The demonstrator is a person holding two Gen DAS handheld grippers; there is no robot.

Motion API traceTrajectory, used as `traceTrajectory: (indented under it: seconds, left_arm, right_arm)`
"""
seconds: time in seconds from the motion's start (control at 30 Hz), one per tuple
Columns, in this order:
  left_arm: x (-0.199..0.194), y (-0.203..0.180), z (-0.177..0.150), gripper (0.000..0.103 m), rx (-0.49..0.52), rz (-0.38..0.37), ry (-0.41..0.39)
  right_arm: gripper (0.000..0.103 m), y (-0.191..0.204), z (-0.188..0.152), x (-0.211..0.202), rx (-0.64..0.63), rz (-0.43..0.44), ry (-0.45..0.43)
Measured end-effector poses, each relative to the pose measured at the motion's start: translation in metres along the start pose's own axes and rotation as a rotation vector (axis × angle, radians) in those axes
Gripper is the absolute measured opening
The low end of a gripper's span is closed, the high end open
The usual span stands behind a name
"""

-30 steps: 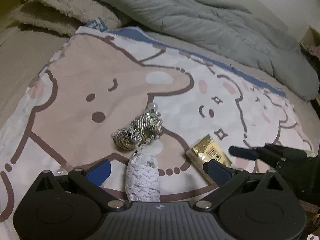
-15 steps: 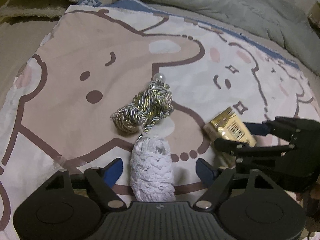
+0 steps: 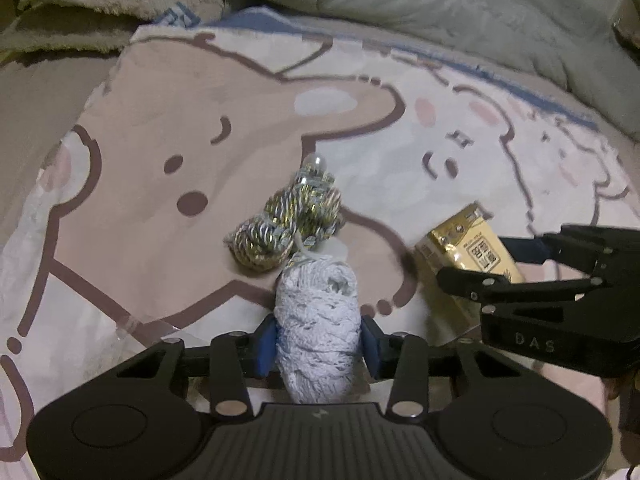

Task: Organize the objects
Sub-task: 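Grasp the white crocheted scrunchie with the left gripper while the right gripper grasps the yellow tissue pack, then carry the white scrunchie and tissue pack in both grippers to the white box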

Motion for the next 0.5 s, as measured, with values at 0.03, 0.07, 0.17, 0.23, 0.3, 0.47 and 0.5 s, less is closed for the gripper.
traceTrajectory:
  seconds: [0.03, 0.07, 0.17, 0.23, 0.3, 0.47, 0.5]
  left_arm:
    - [-0.004, -0.001, 0.001, 0.044, -0.006, -0.003, -0.010]
    - [-0.008, -0.001, 0.001, 0.044, -0.012, -0.006, -0.020]
    - [-0.022, -0.003, 0.002, 0.044, -0.028, -0.017, -0.049]
    - [-0.031, -0.004, 0.003, 0.044, -0.035, -0.021, -0.073]
    - [-0.039, -0.006, 0.002, 0.044, -0.035, -0.019, -0.095]
    - [-0.057, -0.008, 0.000, 0.044, -0.044, -0.012, -0.143]
    - [-0.061, -0.009, -0.001, 0.044, -0.045, -0.012, -0.151]
  right_arm:
    - [0.053, 0.000, 0.000, -0.004, 0.007, 0.000, -0.009]
    - [0.053, -0.001, 0.001, -0.009, 0.020, 0.002, -0.021]
    - [0.053, -0.002, 0.001, -0.025, 0.044, 0.010, -0.054]
    - [0.053, -0.002, 0.002, -0.037, 0.056, 0.012, -0.079]
    - [0.053, -0.001, 0.002, -0.048, 0.062, 0.007, -0.097]
    - [0.053, 0.001, 0.000, -0.071, 0.066, -0.017, -0.131]
    - [0.053, 0.002, -0.001, -0.075, 0.068, -0.018, -0.138]
Point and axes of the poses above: each gripper's, at about its wrist camera, not at the fingertips, and x roughly the way its jaws point, y to its left, z to its top, the point moved 2 cm from there along x, roughly the way its jaws point, and after that the axes turned 6 degrees about z, right-handed, at the moved point
